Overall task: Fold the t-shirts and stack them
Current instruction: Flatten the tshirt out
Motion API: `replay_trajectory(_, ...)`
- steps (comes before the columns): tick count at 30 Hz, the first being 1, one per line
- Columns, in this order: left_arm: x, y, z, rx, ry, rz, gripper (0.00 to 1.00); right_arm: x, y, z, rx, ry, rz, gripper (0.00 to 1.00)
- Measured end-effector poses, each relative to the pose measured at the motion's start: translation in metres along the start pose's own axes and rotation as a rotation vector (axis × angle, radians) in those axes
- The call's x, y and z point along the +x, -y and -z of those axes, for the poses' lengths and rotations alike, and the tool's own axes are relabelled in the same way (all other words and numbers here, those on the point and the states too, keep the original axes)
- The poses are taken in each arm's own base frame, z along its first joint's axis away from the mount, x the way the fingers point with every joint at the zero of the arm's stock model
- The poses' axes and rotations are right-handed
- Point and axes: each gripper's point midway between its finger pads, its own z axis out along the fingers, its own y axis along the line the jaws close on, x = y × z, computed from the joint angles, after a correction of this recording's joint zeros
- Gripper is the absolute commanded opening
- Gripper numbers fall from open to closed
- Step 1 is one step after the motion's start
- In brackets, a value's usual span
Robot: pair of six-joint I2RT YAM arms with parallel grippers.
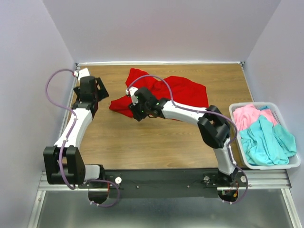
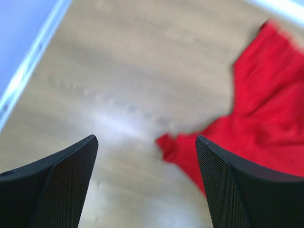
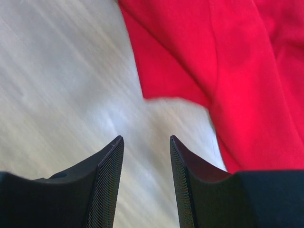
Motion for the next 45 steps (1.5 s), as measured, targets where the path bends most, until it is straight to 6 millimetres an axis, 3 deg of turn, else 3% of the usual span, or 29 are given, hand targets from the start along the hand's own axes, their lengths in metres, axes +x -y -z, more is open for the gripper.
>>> replay_trajectory(3,0.047,-0.022,0.001,-0.033,-0.075,0.005,0.91,-0.008,-0.006,-0.025,-0.011,0.006,0.026,0.51)
replay_trajectory(5,0.061,-0.025,0.0,-0.037,-0.109,-0.002,0.91,-0.011,-0.006,-0.038,-0.012,0.008,0.034,0.51)
replay_trajectory(12,0.044,-0.015,-0.003,0.003,-0.061,0.019,0.91,0.0,-0.004,-0.067,-0.012,-0.019,0.067,0.5)
replay_trajectory(15,0.042,-0.018,-0.004,0.0,-0.057,0.026,0.91,0.005,-0.003,-0.077,-0.012,-0.027,0.077,0.46)
replay_trajectory(16,0.041,-0.019,-0.004,0.0,-0.057,0.027,0.91,0.004,-0.003,-0.078,-0.012,-0.025,0.08,0.41)
replay_trajectory(17,0.041,-0.019,-0.004,-0.001,-0.056,0.028,0.91,0.004,-0.003,-0.078,-0.012,-0.026,0.083,0.25)
replay_trajectory(18,0.041,-0.02,-0.004,-0.002,-0.056,0.029,0.91,0.005,-0.002,-0.078,-0.01,-0.026,0.086,0.15)
replay_trajectory(20,0.041,-0.02,-0.004,-0.002,-0.055,0.03,0.91,0.005,-0.002,-0.078,-0.01,-0.027,0.09,0.01)
replay_trajectory(21,0.04,-0.021,-0.005,-0.003,-0.055,0.03,0.91,0.005,-0.002,-0.079,-0.009,-0.026,0.092,0.01)
replay_trajectory(26,0.04,-0.021,-0.005,-0.003,-0.053,0.031,0.91,0.01,-0.006,-0.066,-0.024,-0.041,0.091,0.01)
replay_trajectory(29,0.039,-0.02,-0.005,-0.002,-0.051,0.031,0.91,0.003,-0.014,-0.045,-0.056,-0.028,0.088,0.01)
replay_trajectory(33,0.039,-0.02,-0.005,-0.001,-0.051,0.03,0.91,-0.015,-0.028,-0.002,-0.12,0.022,0.088,0.02)
replay_trajectory(36,0.04,-0.021,-0.005,-0.002,-0.052,0.027,0.91,-0.02,-0.037,0.021,-0.167,0.044,0.092,0.14)
replay_trajectory(38,0.04,-0.02,-0.005,-0.001,-0.054,0.027,0.91,-0.006,-0.042,0.029,-0.205,0.02,0.091,0.35)
replay_trajectory(45,0.043,-0.018,-0.005,0.011,-0.065,0.021,0.91,0.077,-0.05,0.031,-0.27,-0.2,0.036,0.48)
